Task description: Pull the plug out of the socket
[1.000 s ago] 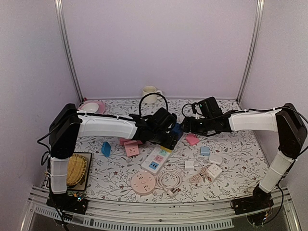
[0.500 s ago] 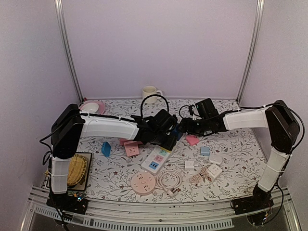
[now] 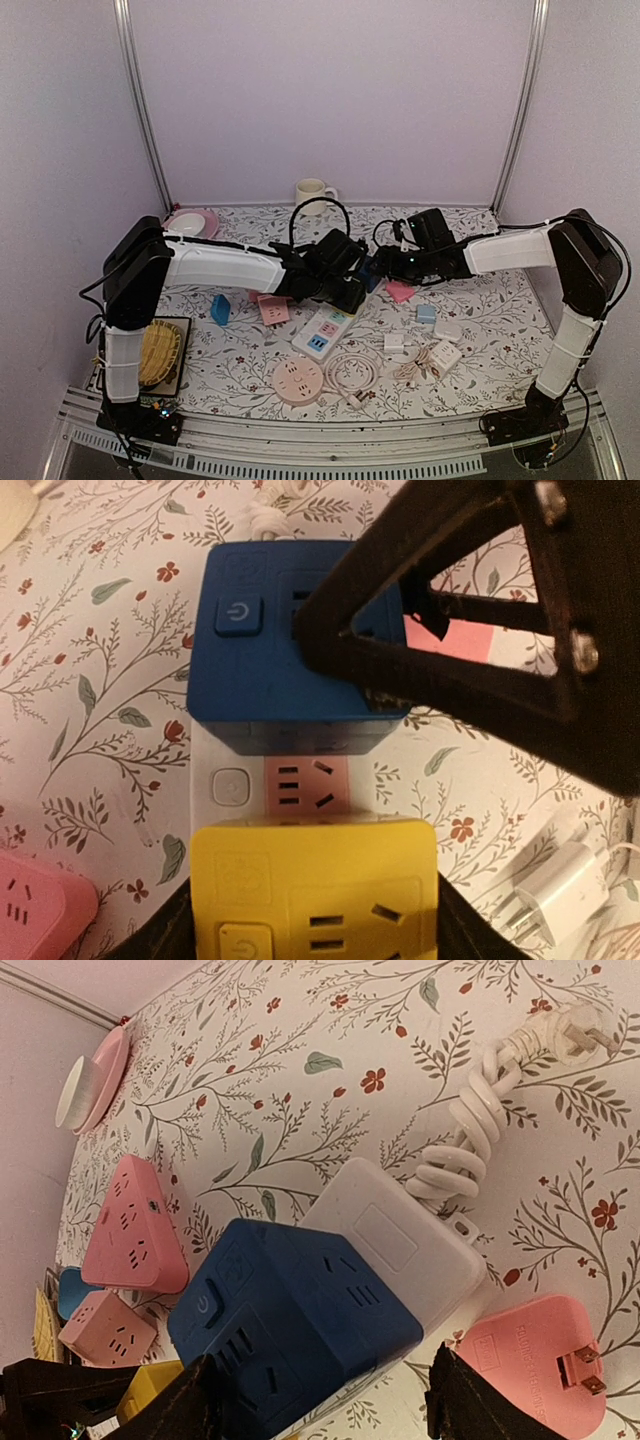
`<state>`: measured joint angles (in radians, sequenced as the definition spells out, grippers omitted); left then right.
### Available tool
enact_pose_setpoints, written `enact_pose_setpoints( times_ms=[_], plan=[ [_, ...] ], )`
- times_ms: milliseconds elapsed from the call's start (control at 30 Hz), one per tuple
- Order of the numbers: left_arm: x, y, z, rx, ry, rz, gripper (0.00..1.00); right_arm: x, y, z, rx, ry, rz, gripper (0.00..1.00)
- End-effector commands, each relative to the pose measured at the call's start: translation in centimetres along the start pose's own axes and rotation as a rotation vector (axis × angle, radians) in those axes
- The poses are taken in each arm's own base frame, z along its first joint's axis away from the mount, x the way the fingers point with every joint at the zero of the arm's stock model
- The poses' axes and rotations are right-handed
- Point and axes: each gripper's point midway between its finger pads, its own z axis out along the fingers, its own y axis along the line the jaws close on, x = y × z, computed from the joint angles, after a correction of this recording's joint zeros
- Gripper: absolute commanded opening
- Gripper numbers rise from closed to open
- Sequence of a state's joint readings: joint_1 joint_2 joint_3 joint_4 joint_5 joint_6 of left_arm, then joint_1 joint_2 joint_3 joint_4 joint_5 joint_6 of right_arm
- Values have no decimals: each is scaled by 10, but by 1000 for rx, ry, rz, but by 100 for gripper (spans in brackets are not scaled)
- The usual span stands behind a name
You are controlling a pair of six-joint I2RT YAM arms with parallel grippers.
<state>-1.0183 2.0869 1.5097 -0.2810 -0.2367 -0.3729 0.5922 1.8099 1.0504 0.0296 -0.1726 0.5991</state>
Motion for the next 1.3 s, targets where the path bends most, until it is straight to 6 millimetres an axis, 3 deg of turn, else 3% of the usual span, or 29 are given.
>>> enact_pose_setpoints(
  times_ms=[0, 67, 133, 433, 500, 867, 1000, 1267],
  plan=[
    [-48, -15, -41, 61, -188, -5, 28, 26, -23, 8, 48, 63, 28, 72],
    [-56, -15, -55, 77, -222, -21, 28, 29, -25, 9, 49, 67, 29, 72],
    [-57, -15, -58, 98, -227, -34, 28, 32, -27, 10, 51, 74, 31, 72],
    [-66, -24, -57, 108, -210, 7, 28, 32, -30, 8, 71, 67, 23, 72],
    [-53, -27, -37, 92, -158, 22, 28, 31, -31, 7, 77, 65, 18, 72],
    [-56, -28, -14, 150, -59, -52, 28, 43, -42, 3, 118, 79, 2, 72],
    [-61, -27, -20, 171, -78, -66, 28, 46, -44, 3, 122, 84, 3, 72],
    [-64, -47, -38, 78, -157, 82, 28, 46, -42, 4, 115, 82, 5, 72]
  ],
)
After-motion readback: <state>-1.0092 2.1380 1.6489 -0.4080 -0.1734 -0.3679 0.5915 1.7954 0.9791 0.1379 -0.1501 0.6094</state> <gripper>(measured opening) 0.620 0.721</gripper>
